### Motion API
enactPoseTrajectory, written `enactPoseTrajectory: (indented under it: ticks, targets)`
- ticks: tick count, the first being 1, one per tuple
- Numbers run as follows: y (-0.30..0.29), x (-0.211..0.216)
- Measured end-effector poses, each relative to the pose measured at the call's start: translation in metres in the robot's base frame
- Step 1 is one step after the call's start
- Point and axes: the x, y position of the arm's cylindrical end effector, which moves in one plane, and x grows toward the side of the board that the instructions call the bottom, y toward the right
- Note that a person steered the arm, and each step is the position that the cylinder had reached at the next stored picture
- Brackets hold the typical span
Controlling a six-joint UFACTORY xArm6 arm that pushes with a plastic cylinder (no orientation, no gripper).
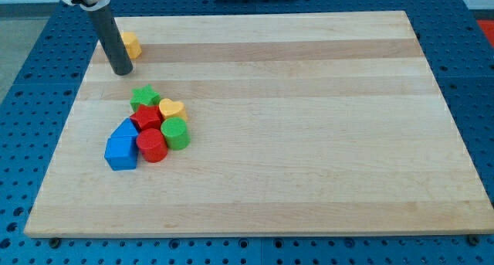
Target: Move the arm below the red circle
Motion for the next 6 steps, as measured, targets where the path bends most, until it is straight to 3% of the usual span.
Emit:
enactPoseTrajectory:
  ticks: [1,2,4,5,6]
  targets:
    - [-0.004,0.001]
    - [-0.041,0.057]
    - [-0.071,0.103]
    - [-0.064,0.185]
    - [-0.043,0.216]
